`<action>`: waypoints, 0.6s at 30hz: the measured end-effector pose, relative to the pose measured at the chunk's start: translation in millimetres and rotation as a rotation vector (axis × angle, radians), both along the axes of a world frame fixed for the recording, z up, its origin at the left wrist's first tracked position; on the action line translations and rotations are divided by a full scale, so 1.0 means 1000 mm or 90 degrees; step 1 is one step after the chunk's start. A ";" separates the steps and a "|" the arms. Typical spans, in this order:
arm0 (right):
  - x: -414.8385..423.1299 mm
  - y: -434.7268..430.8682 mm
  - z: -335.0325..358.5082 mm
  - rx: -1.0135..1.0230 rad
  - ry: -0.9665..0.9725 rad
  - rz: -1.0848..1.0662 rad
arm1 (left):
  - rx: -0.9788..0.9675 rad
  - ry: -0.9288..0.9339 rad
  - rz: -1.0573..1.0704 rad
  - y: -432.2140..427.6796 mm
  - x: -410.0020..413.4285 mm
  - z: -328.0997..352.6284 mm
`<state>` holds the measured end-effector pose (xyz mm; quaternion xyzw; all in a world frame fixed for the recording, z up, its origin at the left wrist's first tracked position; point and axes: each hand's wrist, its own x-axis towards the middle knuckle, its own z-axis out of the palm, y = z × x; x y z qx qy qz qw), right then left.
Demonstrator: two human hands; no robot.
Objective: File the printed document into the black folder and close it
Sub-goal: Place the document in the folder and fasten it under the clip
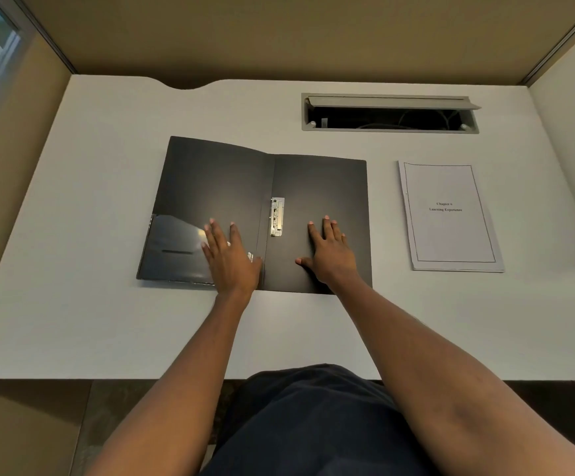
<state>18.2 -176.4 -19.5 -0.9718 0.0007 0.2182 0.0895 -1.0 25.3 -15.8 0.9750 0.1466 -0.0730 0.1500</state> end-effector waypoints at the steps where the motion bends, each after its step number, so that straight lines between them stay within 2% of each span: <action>1: 0.000 0.000 -0.001 -0.001 0.000 0.000 | -0.006 0.010 -0.020 -0.002 0.006 0.000; 8: 0.000 -0.005 -0.006 0.007 -0.014 0.015 | -0.026 0.068 -0.035 -0.016 0.037 -0.002; 18: 0.005 -0.010 -0.004 -0.006 -0.021 0.052 | -0.032 0.153 -0.001 -0.033 0.035 -0.008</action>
